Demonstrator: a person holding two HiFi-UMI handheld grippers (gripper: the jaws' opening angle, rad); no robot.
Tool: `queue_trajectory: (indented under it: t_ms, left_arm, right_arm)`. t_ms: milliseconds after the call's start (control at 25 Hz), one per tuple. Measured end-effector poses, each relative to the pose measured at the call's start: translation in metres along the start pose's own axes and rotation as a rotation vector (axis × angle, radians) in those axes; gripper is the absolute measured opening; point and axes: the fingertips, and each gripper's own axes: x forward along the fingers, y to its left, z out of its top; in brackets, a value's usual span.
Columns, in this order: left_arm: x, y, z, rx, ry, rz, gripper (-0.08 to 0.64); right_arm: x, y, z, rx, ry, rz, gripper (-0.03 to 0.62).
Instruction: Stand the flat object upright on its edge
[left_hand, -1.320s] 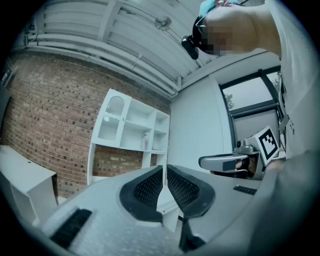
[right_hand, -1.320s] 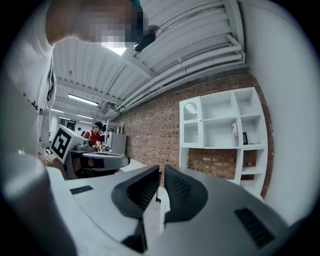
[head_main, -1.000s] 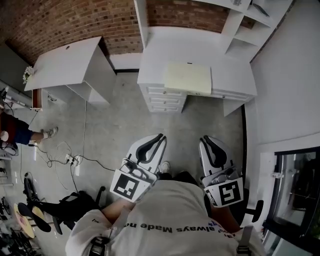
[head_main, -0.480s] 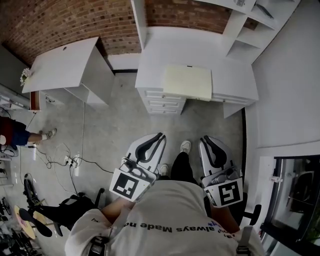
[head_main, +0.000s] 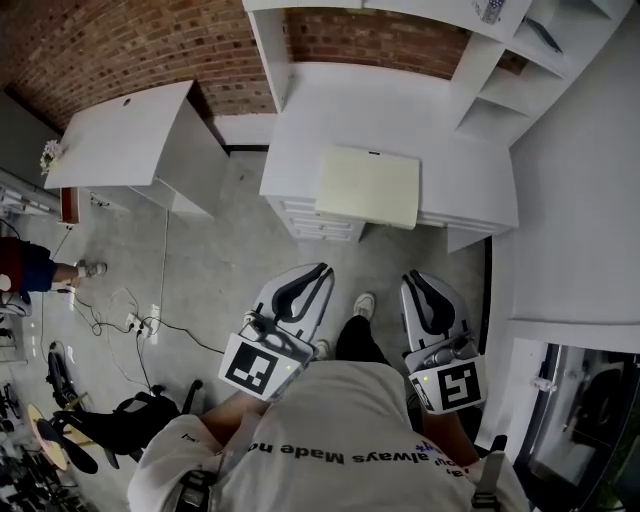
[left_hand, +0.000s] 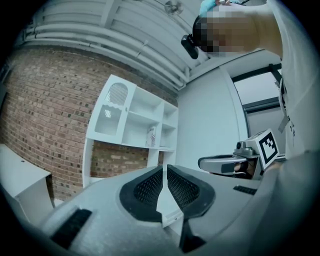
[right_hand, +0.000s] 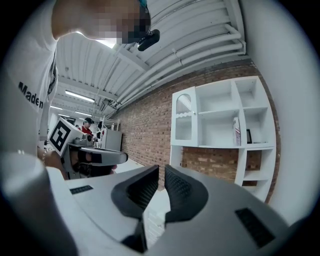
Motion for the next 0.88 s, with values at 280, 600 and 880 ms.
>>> queue_trajectory:
  t_ms: [280, 600, 880]
  left_arm:
    - [0.061, 0.008, 0.002, 0.000, 0.018, 0.028, 0.029]
    - [0.121, 0.023, -0.004, 0.001, 0.046, 0.068, 0.029]
    - [0.157, 0.045, -0.005, 0.019, 0.031, 0.106, 0.029]
  right_arm:
    - [0.026, -0.058, 0.001, -0.008, -0.006, 0.034, 0.038]
    - [0.056, -0.116, -0.004, -0.018, -0.005, 0.064, 0.038]
    - [0.085, -0.147, -0.010, -0.014, 0.002, 0.099, 0.038]
